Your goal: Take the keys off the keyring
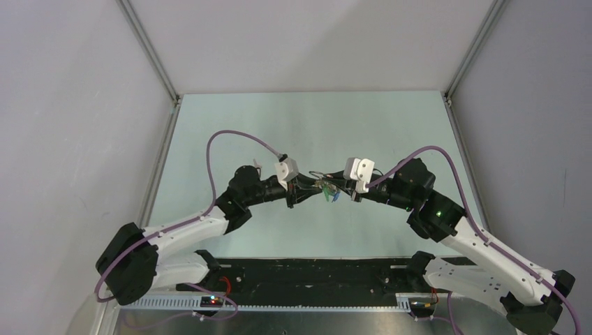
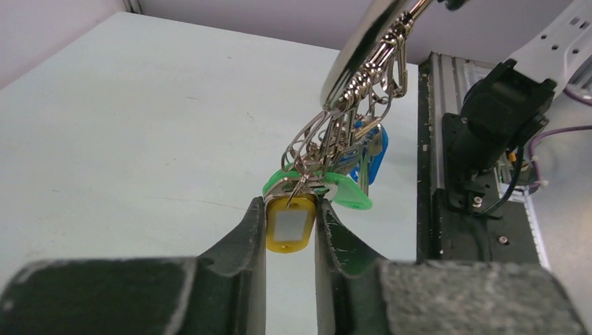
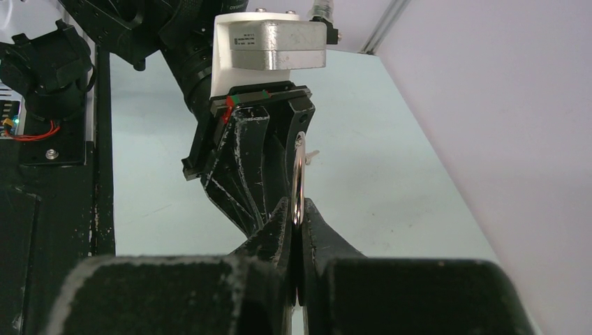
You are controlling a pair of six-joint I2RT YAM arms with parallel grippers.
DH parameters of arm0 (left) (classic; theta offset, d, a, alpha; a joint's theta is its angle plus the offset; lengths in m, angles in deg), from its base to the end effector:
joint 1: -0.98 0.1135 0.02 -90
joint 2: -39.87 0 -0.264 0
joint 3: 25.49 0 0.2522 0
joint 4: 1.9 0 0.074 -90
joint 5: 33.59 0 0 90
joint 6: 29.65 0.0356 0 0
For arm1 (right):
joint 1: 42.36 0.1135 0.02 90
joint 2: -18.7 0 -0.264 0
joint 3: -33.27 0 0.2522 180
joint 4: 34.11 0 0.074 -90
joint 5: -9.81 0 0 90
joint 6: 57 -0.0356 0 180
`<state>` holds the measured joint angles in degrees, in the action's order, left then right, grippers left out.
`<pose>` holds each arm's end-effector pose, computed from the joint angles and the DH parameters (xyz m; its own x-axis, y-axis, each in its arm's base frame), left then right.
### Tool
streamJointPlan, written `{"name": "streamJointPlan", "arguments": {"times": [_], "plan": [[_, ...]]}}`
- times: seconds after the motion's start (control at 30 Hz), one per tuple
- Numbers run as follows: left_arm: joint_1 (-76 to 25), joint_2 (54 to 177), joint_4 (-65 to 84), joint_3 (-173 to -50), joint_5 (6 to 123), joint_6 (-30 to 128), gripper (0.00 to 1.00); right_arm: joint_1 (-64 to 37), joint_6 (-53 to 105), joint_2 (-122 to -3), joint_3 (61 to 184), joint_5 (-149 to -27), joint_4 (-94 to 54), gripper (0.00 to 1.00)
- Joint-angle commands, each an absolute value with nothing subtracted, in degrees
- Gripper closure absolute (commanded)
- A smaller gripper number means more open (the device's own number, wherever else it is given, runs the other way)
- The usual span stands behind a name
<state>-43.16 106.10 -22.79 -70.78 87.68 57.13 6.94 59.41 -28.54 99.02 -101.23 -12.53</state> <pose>0.1691 -0.1898 0.2649 -0.0550 -0.0135 -0.9984 0.9662 0.2515 -0.0566 0.1122 0.1501 0.3817 0.3874 -0.1862 -0.9029 -0.8587 0.2836 -0.4269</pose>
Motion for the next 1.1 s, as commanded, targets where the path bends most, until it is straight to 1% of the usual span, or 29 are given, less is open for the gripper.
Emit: {"name": "streamJointPlan", "arguments": {"times": [0.0,0.07,0.1,0.3,0.6,0.77,1.07], "plan": [[-43.44,106.76,-25.16,-72.79,88.23,56.93,0.93,7.21,58.66,-27.93,101.74,-101.08,-16.36,1.00],[-43.42,106.64,-25.14,-72.50,87.92,56.99,0.99,7.19,58.51,-27.74,101.78,-100.72,-16.13,1.00],[-43.41,106.61,-25.14,-72.35,87.53,57.05,0.99,7.20,58.47,-27.68,101.78,-100.20,-15.89,1.00],[-43.43,103.76,-23.63,-70.64,84.75,57.28,1.00,7.09,57.97,-28.01,101.67,-95.94,-14.15,1.00],[-43.41,97.02,-11.32,-71.57,79.18,60.00,1.00,4.76,54.57,-28.04,98.56,-93.34,-14.92,1.00],[-43.40,95.67,-5.40,-74.79,76.63,60.26,1.00,4.06,52.45,-28.26,96.88,-95.59,-16.06,1.00],[-43.36,95.81,10.11,-83.72,75.04,59.09,1.00,3.58,49.97,-30.37,93.09,-96.24,-19.07,1.00]]}}
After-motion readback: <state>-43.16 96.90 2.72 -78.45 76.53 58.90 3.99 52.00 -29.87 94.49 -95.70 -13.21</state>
